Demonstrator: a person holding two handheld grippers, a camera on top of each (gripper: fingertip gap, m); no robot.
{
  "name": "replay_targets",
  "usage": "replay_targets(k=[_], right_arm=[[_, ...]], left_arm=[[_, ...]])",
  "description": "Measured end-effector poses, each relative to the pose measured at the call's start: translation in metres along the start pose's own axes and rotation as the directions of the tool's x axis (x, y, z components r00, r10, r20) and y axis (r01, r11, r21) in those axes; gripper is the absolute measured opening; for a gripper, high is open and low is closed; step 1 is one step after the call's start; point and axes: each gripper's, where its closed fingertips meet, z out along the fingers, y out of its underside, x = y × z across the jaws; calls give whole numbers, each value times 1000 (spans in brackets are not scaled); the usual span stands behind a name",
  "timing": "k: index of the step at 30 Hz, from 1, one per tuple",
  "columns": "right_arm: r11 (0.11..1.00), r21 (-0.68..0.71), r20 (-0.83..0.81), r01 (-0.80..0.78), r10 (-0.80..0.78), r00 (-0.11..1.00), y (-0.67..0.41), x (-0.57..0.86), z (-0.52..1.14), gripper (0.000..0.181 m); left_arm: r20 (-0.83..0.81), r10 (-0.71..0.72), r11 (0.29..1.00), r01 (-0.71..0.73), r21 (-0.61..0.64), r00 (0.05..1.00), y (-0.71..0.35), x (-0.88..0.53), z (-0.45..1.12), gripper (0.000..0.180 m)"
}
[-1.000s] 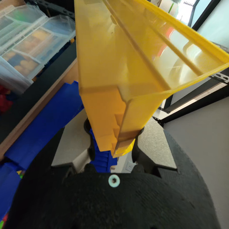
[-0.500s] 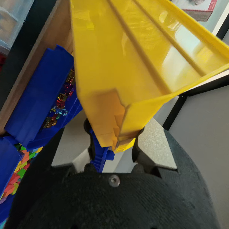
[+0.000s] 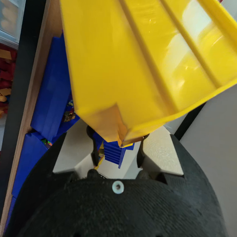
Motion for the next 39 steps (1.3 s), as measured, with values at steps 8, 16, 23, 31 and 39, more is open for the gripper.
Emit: replay_targets(k=[8, 16, 23, 31, 39], right_arm=[[1000, -4, -8, 2, -2, 1000, 11, -2, 14, 74], [1000, 18, 18, 11, -11, 1000, 11, 14, 21, 75], [1000, 14, 163, 25, -27, 986, 2, 63, 37, 75], [995, -80, 487, 55, -9, 874, -32, 130, 78, 74], [977, -158, 719, 141, 16, 695, -69, 173, 134, 73]], left_arm=[[131, 104, 985, -120, 120, 986, 11, 9, -56, 93], [-58, -135, 969, 119, -216, 989, 134, 36, 0, 114], [-105, -5, 995, -5, -100, 994, 108, 60, 29, 107], [-53, -132, 991, 133, 7, 990, 75, 37, 30, 103], [-61, -258, 965, 260, 27, 964, 61, 9, 28, 101]])
